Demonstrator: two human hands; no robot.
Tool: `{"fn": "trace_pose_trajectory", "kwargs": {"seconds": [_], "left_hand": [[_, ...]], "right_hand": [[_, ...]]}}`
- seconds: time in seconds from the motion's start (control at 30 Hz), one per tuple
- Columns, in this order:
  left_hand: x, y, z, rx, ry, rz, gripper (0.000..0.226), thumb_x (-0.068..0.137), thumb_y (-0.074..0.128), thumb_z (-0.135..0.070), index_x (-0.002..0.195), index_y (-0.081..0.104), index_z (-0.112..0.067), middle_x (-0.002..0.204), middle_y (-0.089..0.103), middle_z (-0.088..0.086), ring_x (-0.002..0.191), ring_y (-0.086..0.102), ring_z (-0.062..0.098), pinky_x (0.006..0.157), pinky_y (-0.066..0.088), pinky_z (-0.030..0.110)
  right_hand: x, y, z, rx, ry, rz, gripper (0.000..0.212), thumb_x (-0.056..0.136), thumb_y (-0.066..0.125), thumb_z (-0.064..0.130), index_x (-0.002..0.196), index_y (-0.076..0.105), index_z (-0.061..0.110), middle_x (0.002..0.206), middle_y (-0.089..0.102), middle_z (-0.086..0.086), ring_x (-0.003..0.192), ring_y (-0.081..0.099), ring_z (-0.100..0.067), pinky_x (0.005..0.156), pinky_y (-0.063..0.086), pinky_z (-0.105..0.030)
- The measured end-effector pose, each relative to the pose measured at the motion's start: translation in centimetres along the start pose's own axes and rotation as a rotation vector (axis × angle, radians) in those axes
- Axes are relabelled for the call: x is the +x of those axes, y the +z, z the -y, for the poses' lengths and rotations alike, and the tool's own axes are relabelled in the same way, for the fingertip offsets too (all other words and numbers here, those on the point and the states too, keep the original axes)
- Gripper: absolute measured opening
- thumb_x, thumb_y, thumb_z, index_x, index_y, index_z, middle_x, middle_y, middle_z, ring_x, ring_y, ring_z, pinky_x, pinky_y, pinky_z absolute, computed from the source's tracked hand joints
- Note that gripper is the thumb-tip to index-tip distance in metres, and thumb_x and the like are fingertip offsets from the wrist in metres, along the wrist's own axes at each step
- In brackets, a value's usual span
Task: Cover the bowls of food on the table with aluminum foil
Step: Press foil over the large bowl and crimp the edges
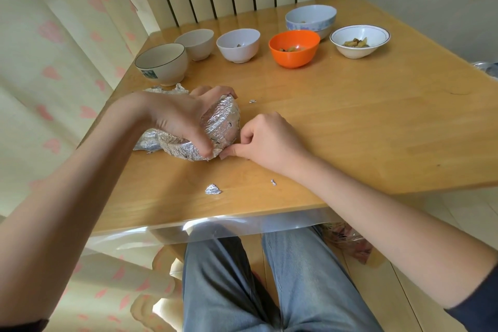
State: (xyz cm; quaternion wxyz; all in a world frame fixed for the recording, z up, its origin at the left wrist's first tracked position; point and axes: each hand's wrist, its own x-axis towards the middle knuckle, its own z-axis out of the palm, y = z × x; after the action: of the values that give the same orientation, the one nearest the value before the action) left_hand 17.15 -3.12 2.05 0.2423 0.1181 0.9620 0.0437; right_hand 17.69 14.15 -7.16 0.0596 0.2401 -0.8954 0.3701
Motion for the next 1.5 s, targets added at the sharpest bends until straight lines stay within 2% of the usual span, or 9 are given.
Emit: {"fn": "trace_pose_trajectory", "kwargs": {"seconds": [0.13, 0.4, 0.7, 0.87, 1.17, 1.23, 1.3, 1.4, 1.5], "left_hand": [[0.0, 0.0, -0.1, 0.006, -0.006, 0.001, 0.117, 0.041, 0.078, -0.046, 0.135, 0.009, -0.054, 0.141, 0.022, -0.014, 0.122, 0.042, 0.022, 0.097, 0.042, 0.037], [0.1, 0.2, -1.1, 0.098, -0.026, 0.017, 0.117, 0.043, 0.082, -0.041, 0.132, 0.008, -0.06, 0.14, 0.019, -0.015, 0.125, 0.034, 0.023, 0.099, 0.042, 0.043], [0.1, 1.3, -1.9, 0.206, -0.066, -0.016, 0.119, 0.05, 0.084, -0.035, 0.134, 0.002, -0.056, 0.147, 0.009, -0.011, 0.138, 0.016, 0.027, 0.105, 0.039, 0.05], [0.0, 1.0, -2.3, 0.233, -0.066, 0.008, 0.121, 0.057, 0.086, -0.029, 0.139, 0.0, -0.053, 0.147, 0.009, -0.009, 0.139, 0.015, 0.028, 0.104, 0.038, 0.048], [-1.8, 0.2, -2.0, 0.286, -0.094, 0.056, 0.157, 0.025, 0.076, -0.077, 0.127, -0.042, -0.059, 0.15, -0.042, -0.01, 0.14, -0.035, 0.023, 0.116, -0.005, 0.062], [-2.8, 0.5, -1.1, 0.1, -0.014, -0.044, 0.149, 0.027, 0.067, -0.091, 0.133, -0.033, -0.061, 0.152, -0.036, -0.016, 0.142, -0.032, 0.016, 0.116, -0.007, 0.055], [-3.8, 1.6, -0.5, -0.295, 0.023, -0.286, 0.12, 0.056, 0.058, -0.088, 0.149, -0.008, -0.053, 0.16, -0.013, -0.019, 0.147, -0.013, 0.005, 0.12, -0.001, 0.043], [-3.4, 5.3, 0.1, -0.688, -0.06, -0.915, 0.052, 0.1, 0.037, -0.055, 0.14, 0.049, -0.024, 0.144, 0.044, -0.013, 0.13, 0.039, 0.003, 0.104, 0.027, 0.016], [-2.2, 8.4, -0.4, -0.924, -0.235, -1.175, 0.047, 0.104, 0.025, -0.045, 0.115, 0.06, -0.016, 0.118, 0.06, -0.001, 0.108, 0.051, 0.011, 0.089, 0.036, 0.01]], "right_hand": [[0.8, 0.0, -0.4, 0.037, 0.085, 0.008, 0.055, 0.046, 0.083, 0.063, 0.041, 0.052, 0.018, 0.036, 0.044, 0.009, 0.044, 0.041, -0.008, 0.047, 0.032, -0.026], [0.5, -1.0, -2.2, 0.034, -0.018, 0.054, 0.043, 0.06, 0.084, 0.046, 0.052, 0.051, 0.02, 0.048, 0.049, 0.01, 0.05, 0.045, -0.008, 0.06, 0.048, -0.035], [2.0, -3.3, -0.3, -0.461, -0.206, 0.025, 0.044, 0.067, 0.07, 0.06, 0.064, 0.045, 0.023, 0.082, 0.064, -0.001, 0.085, 0.058, -0.023, 0.063, 0.029, -0.028], [2.2, -3.2, -0.7, -0.467, -0.143, 0.059, 0.045, 0.066, 0.069, 0.065, 0.067, 0.052, 0.024, 0.075, 0.057, 0.0, 0.077, 0.051, -0.022, 0.063, 0.029, -0.028], [-0.1, -3.4, -3.0, -0.11, 0.033, 0.002, 0.026, 0.076, 0.077, 0.036, 0.066, 0.06, 0.018, 0.056, 0.05, 0.01, 0.061, 0.051, -0.016, 0.061, 0.046, -0.032], [-1.2, -3.1, -2.9, 0.201, 0.162, -0.099, 0.006, 0.086, 0.068, 0.018, 0.081, 0.067, 0.015, 0.066, 0.058, 0.006, 0.06, 0.058, -0.013, 0.05, 0.05, -0.026], [-2.2, -2.9, -2.0, 0.637, 0.332, -0.129, 0.014, 0.096, 0.051, 0.01, 0.096, 0.066, 0.012, 0.091, 0.065, -0.005, 0.072, 0.065, -0.015, 0.053, 0.057, -0.024], [-1.3, -2.3, -0.5, 0.95, 0.431, -0.061, 0.03, 0.1, 0.045, 0.018, 0.122, 0.057, 0.0, 0.122, 0.059, -0.012, 0.112, 0.06, -0.024, 0.088, 0.054, -0.029], [1.5, -1.5, 0.7, 0.878, 0.392, -0.047, 0.041, 0.1, 0.044, 0.032, 0.133, 0.05, 0.008, 0.134, 0.053, -0.004, 0.128, 0.047, -0.02, 0.109, 0.036, -0.034]]}}
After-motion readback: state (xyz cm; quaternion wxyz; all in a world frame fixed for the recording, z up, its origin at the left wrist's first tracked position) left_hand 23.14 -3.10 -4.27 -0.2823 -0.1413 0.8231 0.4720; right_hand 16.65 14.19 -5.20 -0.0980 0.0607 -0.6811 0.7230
